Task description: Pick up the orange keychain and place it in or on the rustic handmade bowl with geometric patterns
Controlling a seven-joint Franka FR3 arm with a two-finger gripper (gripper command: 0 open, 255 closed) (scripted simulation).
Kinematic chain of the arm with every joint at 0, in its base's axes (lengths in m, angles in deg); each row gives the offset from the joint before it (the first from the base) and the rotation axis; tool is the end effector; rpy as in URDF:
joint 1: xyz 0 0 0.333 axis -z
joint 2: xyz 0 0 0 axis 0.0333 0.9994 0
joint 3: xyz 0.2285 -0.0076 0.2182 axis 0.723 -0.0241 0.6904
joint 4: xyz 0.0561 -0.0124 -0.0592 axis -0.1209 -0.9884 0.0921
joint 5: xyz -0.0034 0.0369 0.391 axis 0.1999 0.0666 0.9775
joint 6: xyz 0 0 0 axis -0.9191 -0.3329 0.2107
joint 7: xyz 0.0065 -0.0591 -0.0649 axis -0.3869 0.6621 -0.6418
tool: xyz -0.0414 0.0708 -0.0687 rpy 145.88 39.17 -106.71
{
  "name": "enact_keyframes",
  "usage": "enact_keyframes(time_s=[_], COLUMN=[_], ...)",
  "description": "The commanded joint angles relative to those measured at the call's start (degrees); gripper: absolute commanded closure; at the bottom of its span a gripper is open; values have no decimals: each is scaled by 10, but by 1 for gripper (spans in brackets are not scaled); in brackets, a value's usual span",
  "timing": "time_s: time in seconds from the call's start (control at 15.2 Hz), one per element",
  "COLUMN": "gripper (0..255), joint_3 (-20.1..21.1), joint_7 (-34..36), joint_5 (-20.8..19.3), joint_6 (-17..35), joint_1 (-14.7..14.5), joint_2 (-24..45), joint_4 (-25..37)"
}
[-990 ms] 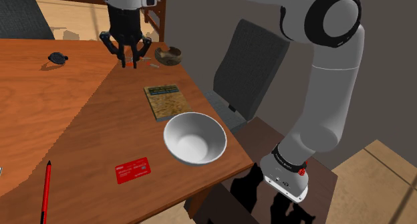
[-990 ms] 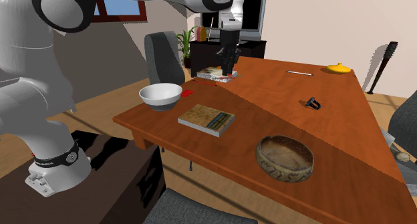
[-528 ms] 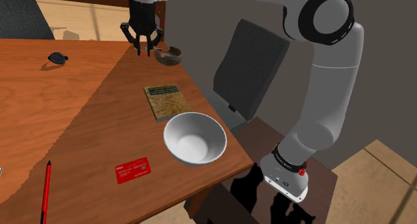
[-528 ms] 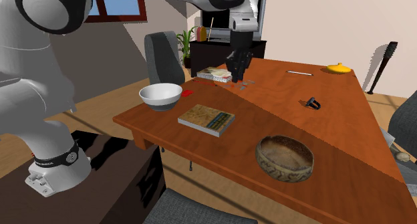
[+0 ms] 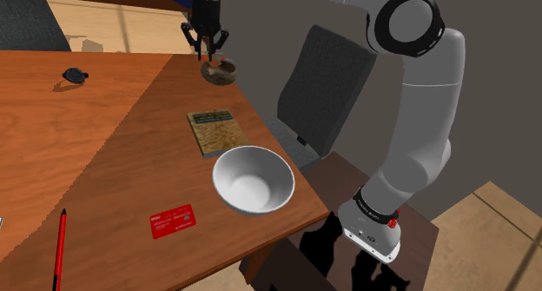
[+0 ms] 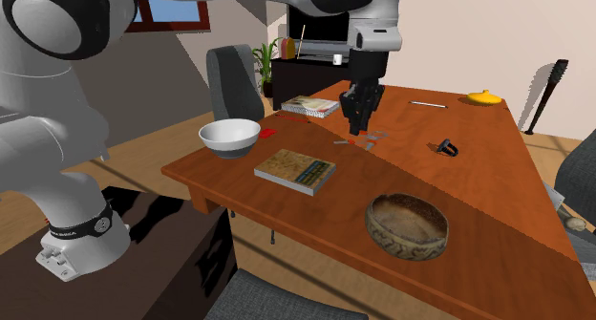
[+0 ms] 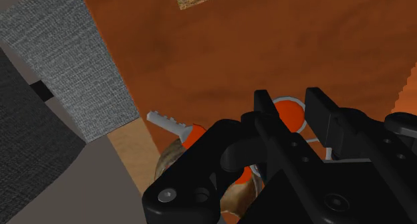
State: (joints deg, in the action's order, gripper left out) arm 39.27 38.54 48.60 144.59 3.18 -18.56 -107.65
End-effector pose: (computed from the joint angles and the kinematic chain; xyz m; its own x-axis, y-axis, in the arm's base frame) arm 0.6522 0.2122 0.5089 0.8504 -0.5260 -0.0092 -0.5260 -0.8505 0.0035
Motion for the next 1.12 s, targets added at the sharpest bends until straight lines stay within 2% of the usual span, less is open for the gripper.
enact_keyframes(time_s=[0.0, 0.33, 0.59, 1.06], gripper=[255, 255, 255, 255], joint_3=[-7, -27, -47, -42], joint_7=[-21, -75, -123, -114], joint_5=[-6, -21, -40, -33], joint_6=[-16, -53, -109, -34], joint_1=[6, 18, 10, 37], joint_2=[19, 76, 152, 125], joint_4=[34, 131, 268, 161])
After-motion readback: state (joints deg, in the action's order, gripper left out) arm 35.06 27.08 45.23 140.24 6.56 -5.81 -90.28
